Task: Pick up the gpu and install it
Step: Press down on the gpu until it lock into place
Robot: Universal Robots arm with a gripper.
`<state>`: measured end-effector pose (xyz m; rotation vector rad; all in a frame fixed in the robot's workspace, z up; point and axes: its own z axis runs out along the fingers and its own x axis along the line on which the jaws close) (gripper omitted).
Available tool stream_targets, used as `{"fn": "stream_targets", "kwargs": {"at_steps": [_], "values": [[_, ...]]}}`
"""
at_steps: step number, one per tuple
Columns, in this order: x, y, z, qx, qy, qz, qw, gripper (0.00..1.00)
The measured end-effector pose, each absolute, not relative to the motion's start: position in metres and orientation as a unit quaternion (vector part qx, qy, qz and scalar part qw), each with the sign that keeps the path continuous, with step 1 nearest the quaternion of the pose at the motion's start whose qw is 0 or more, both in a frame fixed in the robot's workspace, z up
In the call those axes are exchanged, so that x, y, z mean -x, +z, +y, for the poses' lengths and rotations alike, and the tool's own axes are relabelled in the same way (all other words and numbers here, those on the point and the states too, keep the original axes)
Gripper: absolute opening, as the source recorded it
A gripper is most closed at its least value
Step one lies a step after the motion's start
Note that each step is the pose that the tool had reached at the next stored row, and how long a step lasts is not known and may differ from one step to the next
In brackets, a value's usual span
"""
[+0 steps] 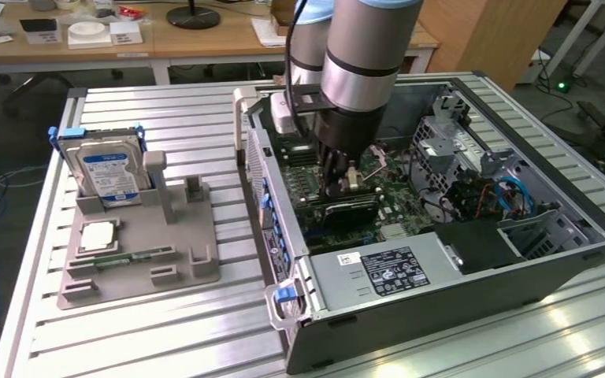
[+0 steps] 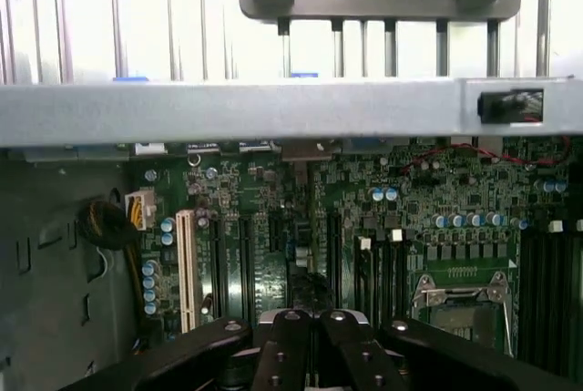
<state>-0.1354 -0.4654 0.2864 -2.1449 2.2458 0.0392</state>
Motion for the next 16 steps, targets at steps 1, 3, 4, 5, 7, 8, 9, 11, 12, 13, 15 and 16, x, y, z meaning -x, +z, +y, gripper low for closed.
{"fn": "stream_targets", "kwargs": {"at_steps": [1,3,4,5,7,8,9,11,12,13,15,16], "values": [[0.139,0.286,-0.465,0.690,0.013,0.723,0.018,0.11],[0.144,0.286,-0.465,0.690,0.013,0.723,0.018,0.11],[0.147,0.287,-0.465,0.690,0.013,0.723,0.018,0.11],[0.149,0.287,-0.465,0.690,0.013,0.723,0.018,0.11],[0.151,0.290,-0.465,0.690,0.013,0.723,0.018,0.11],[0.152,0.292,-0.465,0.690,0.012,0.723,0.017,0.11],[0.152,0.294,-0.465,0.691,0.012,0.723,0.017,0.11],[0.153,0.297,-0.465,0.690,0.012,0.723,0.017,0.11],[0.153,0.297,-0.465,0.691,0.011,0.723,0.016,0.11],[0.153,0.297,-0.464,0.693,0.011,0.721,0.015,0.11],[0.153,0.297,-0.464,0.700,0.012,0.714,0.013,0.11],[0.153,0.297,-0.464,0.704,0.013,0.710,0.012,0.11]]}}
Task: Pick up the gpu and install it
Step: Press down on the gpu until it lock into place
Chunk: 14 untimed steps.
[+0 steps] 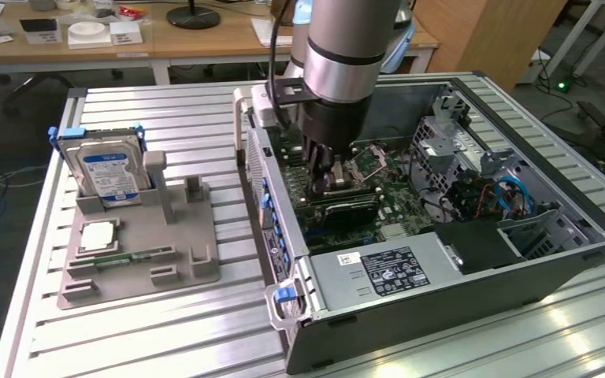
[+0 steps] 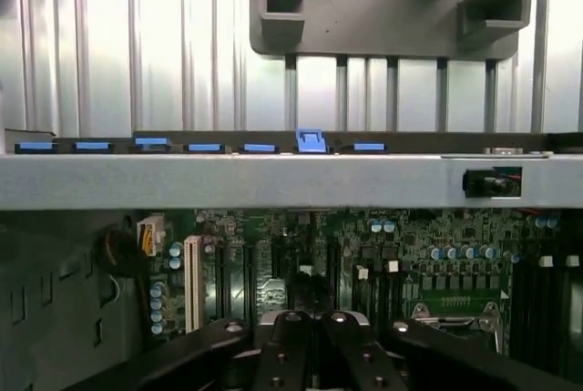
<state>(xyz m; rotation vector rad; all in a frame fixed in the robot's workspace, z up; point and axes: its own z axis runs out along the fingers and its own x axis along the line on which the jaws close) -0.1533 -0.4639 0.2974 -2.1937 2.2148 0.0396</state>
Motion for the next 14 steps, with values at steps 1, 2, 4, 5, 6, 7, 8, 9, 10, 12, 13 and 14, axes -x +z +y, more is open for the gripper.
{"fn": "stream_targets", "kwargs": {"at_steps": [1,2,4,5,6,7,8,9,10,12,13,14], "values": [[0.153,0.297,-0.464,0.706,0.013,0.708,0.012,0.11],[0.154,0.297,-0.463,0.707,0.013,0.707,0.011,0.11],[0.159,0.297,-0.462,0.708,0.013,0.706,0.011,0.11],[0.162,0.297,-0.461,0.708,0.013,0.706,0.011,0.11],[0.165,0.297,-0.460,0.708,0.013,0.706,0.011,0.11],[0.169,0.297,-0.460,0.708,0.013,0.706,0.011,0.11],[0.172,0.297,-0.459,0.708,0.013,0.706,0.011,0.11],[0.174,0.297,-0.459,0.708,0.013,0.706,0.011,0.11],[0.176,0.297,-0.458,0.708,0.013,0.706,0.011,0.11],[0.177,0.297,-0.458,0.708,0.013,0.706,0.011,0.11],[0.178,0.296,-0.458,0.708,0.013,0.706,0.011,0.11],[0.179,0.296,-0.458,0.708,0.013,0.706,0.011,0.11]]}}
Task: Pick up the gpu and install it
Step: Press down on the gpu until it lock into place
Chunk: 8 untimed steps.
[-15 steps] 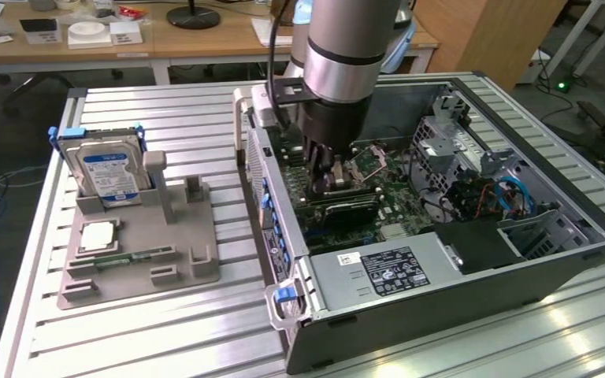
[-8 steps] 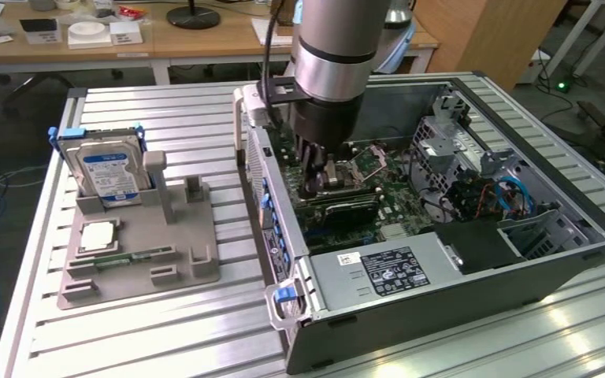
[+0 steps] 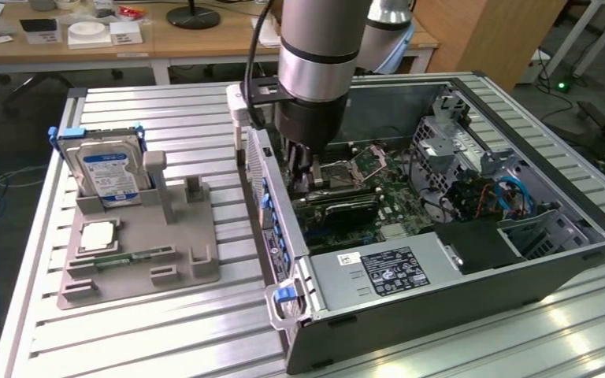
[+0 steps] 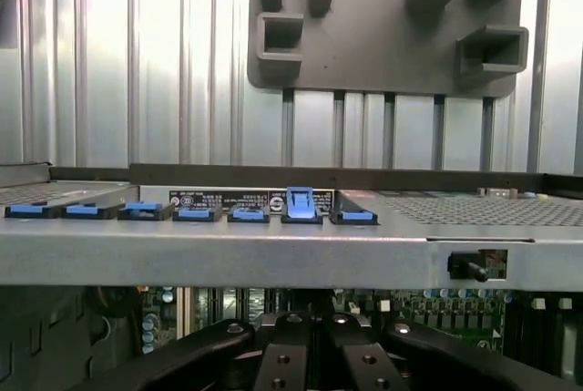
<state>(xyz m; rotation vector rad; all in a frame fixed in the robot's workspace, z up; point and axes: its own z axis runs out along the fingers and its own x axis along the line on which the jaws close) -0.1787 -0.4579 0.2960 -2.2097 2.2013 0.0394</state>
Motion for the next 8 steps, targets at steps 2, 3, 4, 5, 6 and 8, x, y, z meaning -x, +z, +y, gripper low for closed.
{"fn": "stream_targets", "kwargs": {"at_steps": [2,3,4,5,6,8], "values": [[0.1807,0.2953,-0.4577,0.709,0.013,0.705,0.011,0.11],[0.1815,0.2949,-0.4576,0.709,0.013,0.705,0.011,0.11],[0.1819,0.2945,-0.4576,0.709,0.013,0.705,0.011,0.11],[0.1819,0.2943,-0.4576,0.709,0.013,0.705,0.011,0.11],[0.1819,0.2943,-0.4576,0.709,0.013,0.705,0.011,0.11],[0.1815,0.2941,-0.4574,0.709,0.013,0.705,0.010,0.11]]}}
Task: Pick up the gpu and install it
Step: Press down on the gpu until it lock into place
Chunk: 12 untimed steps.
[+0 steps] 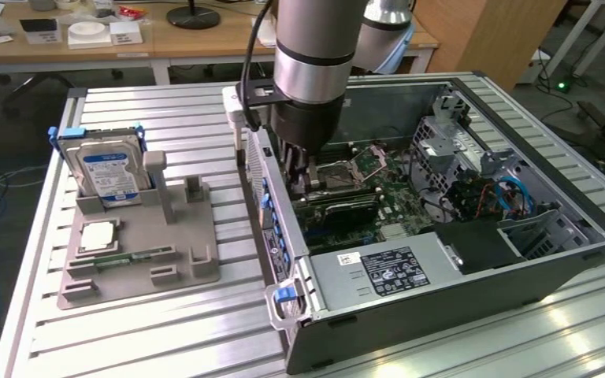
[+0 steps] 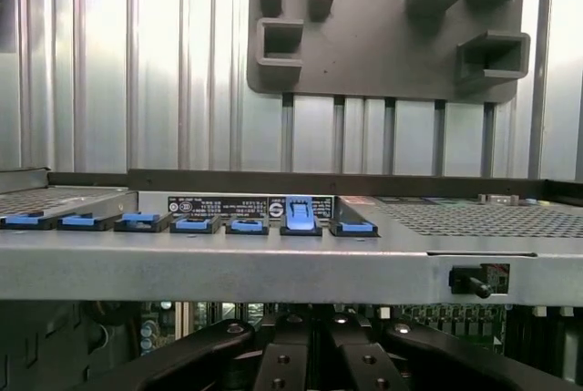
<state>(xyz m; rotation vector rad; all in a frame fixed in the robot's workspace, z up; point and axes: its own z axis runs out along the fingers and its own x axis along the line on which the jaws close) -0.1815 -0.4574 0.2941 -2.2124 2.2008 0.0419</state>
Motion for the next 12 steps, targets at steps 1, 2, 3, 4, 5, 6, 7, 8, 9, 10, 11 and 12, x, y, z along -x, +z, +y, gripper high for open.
{"fn": "stream_targets", "kwargs": {"at_steps": [1,2,3,4,5,6,7,8,9,10,11,12], "values": [[0.1814,0.2941,-0.4572,0.709,0.014,0.705,0.010,0.11],[0.1813,0.2941,-0.4569,0.709,0.014,0.705,0.010,0.11],[0.1812,0.2941,-0.4565,0.709,0.014,0.705,0.010,0.11],[0.1813,0.2941,-0.4559,0.709,0.014,0.705,0.010,0.11],[0.1812,0.2941,-0.4553,0.709,0.014,0.705,0.010,0.11],[0.1812,0.2941,-0.4545,0.709,0.014,0.705,0.010,0.11],[0.1812,0.2941,-0.4540,0.709,0.014,0.705,0.010,0.11],[0.1811,0.2941,-0.4538,0.710,0.014,0.704,0.010,0.11],[0.1812,0.2941,-0.4538,0.710,0.014,0.704,0.010,0.11],[0.1812,0.2941,-0.4538,0.710,0.014,0.704,0.010,0.11],[0.1812,0.2938,-0.4538,0.709,0.014,0.705,0.010,0.11],[0.1812,0.2938,-0.4539,0.709,0.014,0.705,0.009,0.11]]}}
